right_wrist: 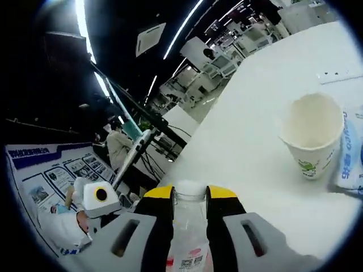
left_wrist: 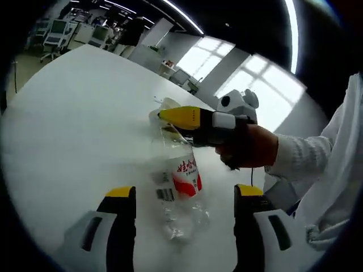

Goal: Arrange the tabletop items into an orderly group along one side of the table until the central work area is clear of visible clutter.

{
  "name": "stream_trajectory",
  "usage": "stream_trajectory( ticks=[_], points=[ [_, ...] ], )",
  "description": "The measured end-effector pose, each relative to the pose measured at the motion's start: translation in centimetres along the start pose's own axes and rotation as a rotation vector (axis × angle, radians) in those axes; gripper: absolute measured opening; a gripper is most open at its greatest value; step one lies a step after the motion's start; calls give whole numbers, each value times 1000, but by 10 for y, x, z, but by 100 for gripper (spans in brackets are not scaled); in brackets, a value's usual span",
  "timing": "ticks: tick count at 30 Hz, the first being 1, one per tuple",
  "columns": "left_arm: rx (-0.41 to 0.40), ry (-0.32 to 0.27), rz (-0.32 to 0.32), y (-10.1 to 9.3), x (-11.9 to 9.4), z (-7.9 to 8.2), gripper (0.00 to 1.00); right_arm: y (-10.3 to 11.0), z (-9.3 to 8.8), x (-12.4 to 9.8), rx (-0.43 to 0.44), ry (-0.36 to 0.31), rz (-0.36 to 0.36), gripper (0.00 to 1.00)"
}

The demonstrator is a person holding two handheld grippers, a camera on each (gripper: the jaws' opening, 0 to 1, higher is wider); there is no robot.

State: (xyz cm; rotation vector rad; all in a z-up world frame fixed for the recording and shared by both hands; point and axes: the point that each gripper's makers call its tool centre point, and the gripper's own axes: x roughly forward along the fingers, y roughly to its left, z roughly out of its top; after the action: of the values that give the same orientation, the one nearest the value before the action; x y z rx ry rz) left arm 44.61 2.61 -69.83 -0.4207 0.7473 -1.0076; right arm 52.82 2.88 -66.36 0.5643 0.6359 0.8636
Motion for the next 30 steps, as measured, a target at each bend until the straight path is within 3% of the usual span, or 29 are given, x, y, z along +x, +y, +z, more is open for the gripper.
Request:
stream_trajectory(
  ticks=[4,9,19,30],
  points=[
    [14,33,1,7,7,-2,63,9,1,-8,-49,9,-9,19],
    [45,43,-70,-4,10,-4,42,25,-2,-18,-128,18,-11,19],
    [120,76,-135,-19,11,-14,38,43,-7,-36,-229,28,-39,18],
    [145,88,-153,-27,16,-10,36,58,-5,-43,-306,24,-44,18]
  ],
)
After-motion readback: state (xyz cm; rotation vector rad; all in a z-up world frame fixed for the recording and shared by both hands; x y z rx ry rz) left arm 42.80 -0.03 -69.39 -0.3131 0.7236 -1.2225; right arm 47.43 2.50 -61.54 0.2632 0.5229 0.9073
